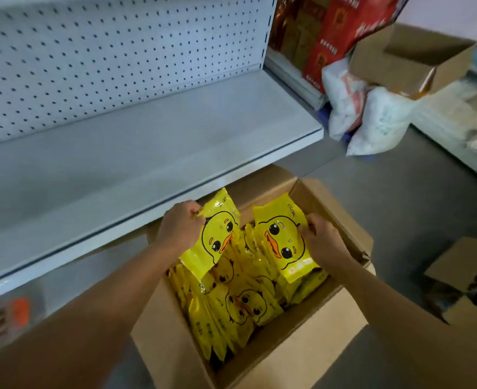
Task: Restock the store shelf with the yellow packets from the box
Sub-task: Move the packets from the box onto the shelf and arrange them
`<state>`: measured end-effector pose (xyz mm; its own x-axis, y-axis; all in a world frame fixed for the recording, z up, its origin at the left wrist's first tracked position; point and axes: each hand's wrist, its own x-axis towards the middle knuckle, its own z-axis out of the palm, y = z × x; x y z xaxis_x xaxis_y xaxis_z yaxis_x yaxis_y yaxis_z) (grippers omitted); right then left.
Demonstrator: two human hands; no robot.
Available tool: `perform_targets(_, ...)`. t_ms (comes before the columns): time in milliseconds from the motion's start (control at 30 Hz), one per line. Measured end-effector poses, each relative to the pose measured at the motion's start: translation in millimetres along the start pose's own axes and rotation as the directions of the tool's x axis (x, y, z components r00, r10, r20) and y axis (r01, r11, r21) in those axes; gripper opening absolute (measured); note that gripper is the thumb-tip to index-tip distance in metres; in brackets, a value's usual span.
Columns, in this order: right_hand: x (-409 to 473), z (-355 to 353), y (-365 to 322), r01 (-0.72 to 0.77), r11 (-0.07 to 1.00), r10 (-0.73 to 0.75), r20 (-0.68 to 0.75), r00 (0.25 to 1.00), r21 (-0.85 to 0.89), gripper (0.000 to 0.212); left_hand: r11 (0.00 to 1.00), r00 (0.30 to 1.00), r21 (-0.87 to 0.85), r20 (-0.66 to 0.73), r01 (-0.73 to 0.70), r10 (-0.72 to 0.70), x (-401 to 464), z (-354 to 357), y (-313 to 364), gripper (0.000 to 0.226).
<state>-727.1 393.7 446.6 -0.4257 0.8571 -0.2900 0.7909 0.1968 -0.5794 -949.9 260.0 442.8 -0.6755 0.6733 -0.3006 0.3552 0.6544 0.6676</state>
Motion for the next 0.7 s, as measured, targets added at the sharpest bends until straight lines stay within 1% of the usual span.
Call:
perform_targets(100,-8,-41,-35,0.064,0.997,-0.06,-0.107,0.992,0.033,0.015,0.999,0.998,0.012,-0.044,-0.053,0.053,-6,-32,33,0.007)
perform_targets(200,-10,-77,-65,0.132,0.99,-0.122,-0.193,0.974,0.04,0.019,0.988,0.986,0.069,-0.087,-0.137,0.143,-14,-62,68,0.011)
perform_targets(267,-11,-100,-83,0.191,0.979,-0.171,-0.23,0.958,0.069,0.018,0.98,0.974,0.07,-0.117,-0.187,0.195,-20,-82,89,0.011)
perform_targets(300,-12,-112,-92,0.229,0.97,-0.203,-0.248,0.947,0.077,0.02,0.976,0.967,0.062,-0.131,-0.21,0.217,-22,-92,100,0.011)
perform_targets(367,-9,-134,-109,0.308,0.948,-0.274,-0.286,0.918,0.08,0.032,0.969,0.955,0.044,-0.168,-0.242,0.246,-26,-111,119,0.01)
perform_targets(467,0,-166,-135,0.413,0.907,-0.371,-0.305,0.877,0.085,0.036,0.96,0.933,0.018,-0.233,-0.279,0.275,-34,-140,145,0.012)
perform_targets(567,10,-194,-169,0.535,0.838,-0.484,-0.308,0.819,0.107,0.035,0.952,0.906,0.062,-0.294,-0.301,0.306,-45,-167,167,0.01)
perform_targets(700,26,-221,-213,0.659,0.747,-0.616,-0.278,0.737,0.089,0.018,0.958,0.867,0.101,-0.408,-0.268,0.286,-59,-200,190,0.009)
